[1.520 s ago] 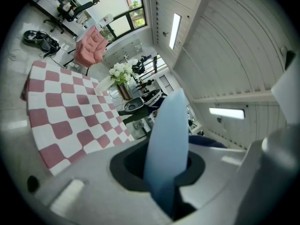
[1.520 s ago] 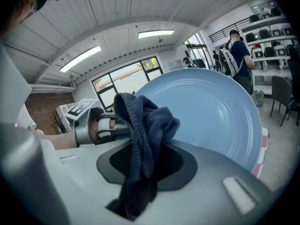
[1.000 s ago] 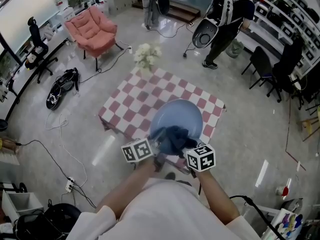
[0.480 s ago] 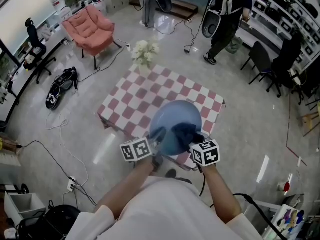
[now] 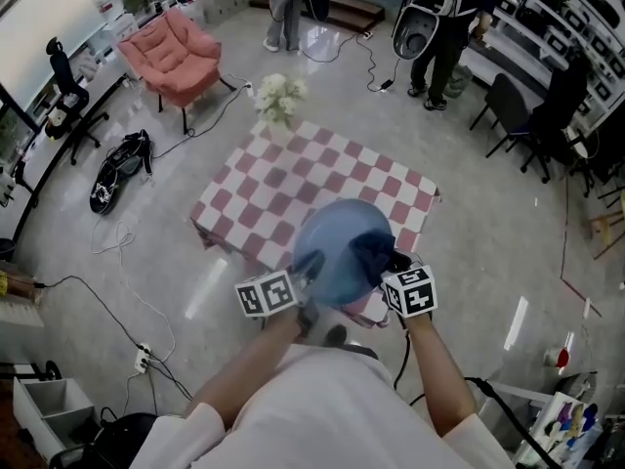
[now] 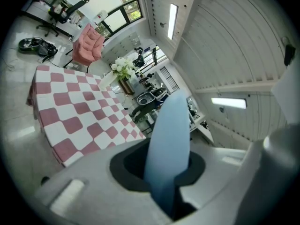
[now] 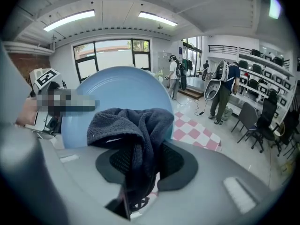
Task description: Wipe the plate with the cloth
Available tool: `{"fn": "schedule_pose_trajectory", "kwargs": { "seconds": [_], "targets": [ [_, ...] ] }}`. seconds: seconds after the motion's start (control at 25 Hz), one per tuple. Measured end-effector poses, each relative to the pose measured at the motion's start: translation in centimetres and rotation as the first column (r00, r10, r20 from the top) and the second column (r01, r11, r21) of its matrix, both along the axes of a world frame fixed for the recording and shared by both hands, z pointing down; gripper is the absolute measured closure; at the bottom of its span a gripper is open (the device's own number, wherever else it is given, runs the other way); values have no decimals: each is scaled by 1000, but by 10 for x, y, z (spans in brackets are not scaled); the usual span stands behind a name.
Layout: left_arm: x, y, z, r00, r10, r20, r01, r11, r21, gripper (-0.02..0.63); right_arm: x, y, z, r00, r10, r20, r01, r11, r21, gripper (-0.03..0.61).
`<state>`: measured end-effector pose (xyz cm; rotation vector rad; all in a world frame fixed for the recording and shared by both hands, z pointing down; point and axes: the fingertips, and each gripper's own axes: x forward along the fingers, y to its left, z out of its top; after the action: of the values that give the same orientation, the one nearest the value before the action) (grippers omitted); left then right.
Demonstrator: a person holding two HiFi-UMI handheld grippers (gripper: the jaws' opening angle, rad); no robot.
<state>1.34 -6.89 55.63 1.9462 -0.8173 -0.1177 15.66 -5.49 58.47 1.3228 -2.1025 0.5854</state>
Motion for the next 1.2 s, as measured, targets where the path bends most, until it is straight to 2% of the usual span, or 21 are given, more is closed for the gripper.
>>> {"fn": "schedule_pose_trajectory", "kwargs": {
  "seconds": [0.36,0.6,0.76,0.96,1.2],
  "targets": [
    [3,10,11,1000,-1,0,1,999,-33,548,15,-1,-6,999,32,-11,-31,999,42,463],
    [4,10,11,1000,-3,-7,3,999,-38,548,38,-12,-26,995,100,-3,-99,989,107,465],
    [4,8,11,1000,-16,-20,15,999,-44,548,60,-19,-43,988,154,13,-154,976,152,465],
    [3,-3,12,999,-25,-23,24,998,-55,548,73,-28,-70,972,219,84,-233,947,223,466],
    [24,-4,2,999,31,-42,-32,999,-37,548,53,-37,-56,973,205,107,-222,957,185,466]
  ]
}}
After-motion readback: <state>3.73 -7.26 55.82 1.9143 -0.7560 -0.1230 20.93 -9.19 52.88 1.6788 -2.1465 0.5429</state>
